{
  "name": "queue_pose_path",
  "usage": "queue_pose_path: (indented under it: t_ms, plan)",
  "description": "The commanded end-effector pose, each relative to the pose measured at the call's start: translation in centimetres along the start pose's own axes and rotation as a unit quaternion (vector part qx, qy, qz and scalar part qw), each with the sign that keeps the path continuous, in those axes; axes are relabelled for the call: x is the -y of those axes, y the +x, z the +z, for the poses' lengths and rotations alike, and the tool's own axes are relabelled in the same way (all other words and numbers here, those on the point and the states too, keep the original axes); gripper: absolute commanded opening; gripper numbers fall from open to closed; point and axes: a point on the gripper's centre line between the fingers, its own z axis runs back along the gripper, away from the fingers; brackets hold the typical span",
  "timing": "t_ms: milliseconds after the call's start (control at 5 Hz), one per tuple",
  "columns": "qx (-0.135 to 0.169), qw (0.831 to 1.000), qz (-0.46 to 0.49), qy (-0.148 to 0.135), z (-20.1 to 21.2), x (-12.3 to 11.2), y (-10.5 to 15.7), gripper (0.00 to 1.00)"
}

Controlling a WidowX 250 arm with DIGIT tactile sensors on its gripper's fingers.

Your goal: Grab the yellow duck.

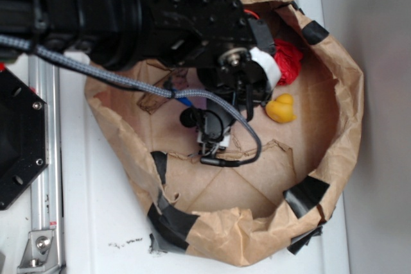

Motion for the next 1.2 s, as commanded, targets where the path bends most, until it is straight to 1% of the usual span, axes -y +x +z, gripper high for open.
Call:
queue_pose_path:
  t_ms: [0, 200, 400, 600, 800, 1000]
  plan:
    - [0.034, 0.999, 0.040, 0.007, 0.4, 0.1, 2.5, 1.00]
    - [0.039, 0.999, 0.028, 0.005, 0.1, 0.7, 3.1, 1.00]
    - [0.045, 0.998, 0.029, 0.017, -0.1, 0.6, 3.6, 1.00]
    - [0.049, 0.998, 0.031, 0.014, -0.2, 0.3, 4.4, 1.00]
    - [0.056, 0.997, 0.034, 0.030, 0.0, -0.6, 4.9, 1.00]
    - [0.063, 0.997, 0.035, 0.031, 0.0, -0.9, 5.3, 1.00]
